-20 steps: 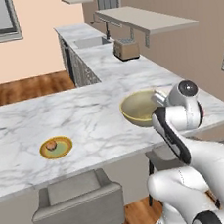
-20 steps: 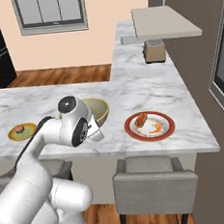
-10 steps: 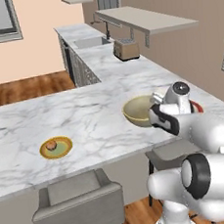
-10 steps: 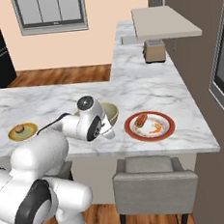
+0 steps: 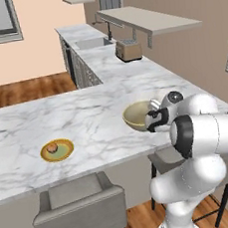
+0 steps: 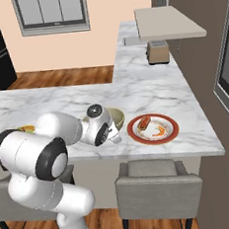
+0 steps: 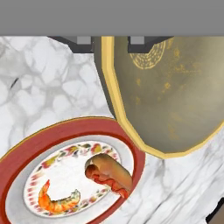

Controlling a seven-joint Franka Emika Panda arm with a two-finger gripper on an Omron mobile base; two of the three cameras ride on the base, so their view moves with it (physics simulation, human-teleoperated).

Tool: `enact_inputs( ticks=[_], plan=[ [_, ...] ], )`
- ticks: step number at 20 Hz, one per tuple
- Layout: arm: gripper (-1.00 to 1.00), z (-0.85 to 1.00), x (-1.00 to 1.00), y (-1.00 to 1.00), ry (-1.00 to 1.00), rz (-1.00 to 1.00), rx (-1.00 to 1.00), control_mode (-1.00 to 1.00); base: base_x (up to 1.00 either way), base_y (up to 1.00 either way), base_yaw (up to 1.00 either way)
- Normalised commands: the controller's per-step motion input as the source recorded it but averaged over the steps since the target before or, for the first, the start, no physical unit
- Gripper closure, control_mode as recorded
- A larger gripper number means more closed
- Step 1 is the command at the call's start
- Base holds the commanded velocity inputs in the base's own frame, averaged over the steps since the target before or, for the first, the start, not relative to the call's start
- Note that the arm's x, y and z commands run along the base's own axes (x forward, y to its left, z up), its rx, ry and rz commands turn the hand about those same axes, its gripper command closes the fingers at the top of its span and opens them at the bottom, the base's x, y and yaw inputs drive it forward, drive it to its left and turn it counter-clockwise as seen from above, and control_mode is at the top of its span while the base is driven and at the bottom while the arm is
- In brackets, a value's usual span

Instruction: Take the smaller bowl and place it next to the appetizer plate on the dining counter , and place the larger bowl next to the plate with cooked food.

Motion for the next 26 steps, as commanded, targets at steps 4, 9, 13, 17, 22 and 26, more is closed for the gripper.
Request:
enact_inputs(
  ticks=[4, 9, 13, 17, 22, 26],
  plan=[
    [1.0, -0.34, 0.14, -0.14, 0.0, 0.0, 0.0, -1.0, 0.0, 0.0, 0.0],
    [1.0, -0.24, 0.25, -0.31, 0.0, 0.0, 0.01, -1.0, 0.0, 0.0, 0.0],
    [1.0, -0.09, 0.17, -0.39, 0.0, 0.0, 0.04, -1.0, 0.0, 0.0, 0.0],
    [1.0, -0.05, 0.0, -0.33, 0.0, 0.0, 0.04, -1.0, 0.0, 0.0, 0.0],
    [-1.0, 0.0, -0.04, -0.08, -0.01, 0.0, 0.01, -1.0, 0.0, 0.0, 0.0],
    [-1.0, 0.07, 0.0, -0.01, -0.02, 0.0, 0.05, -1.0, 0.0, 0.0, 0.0]
  ],
)
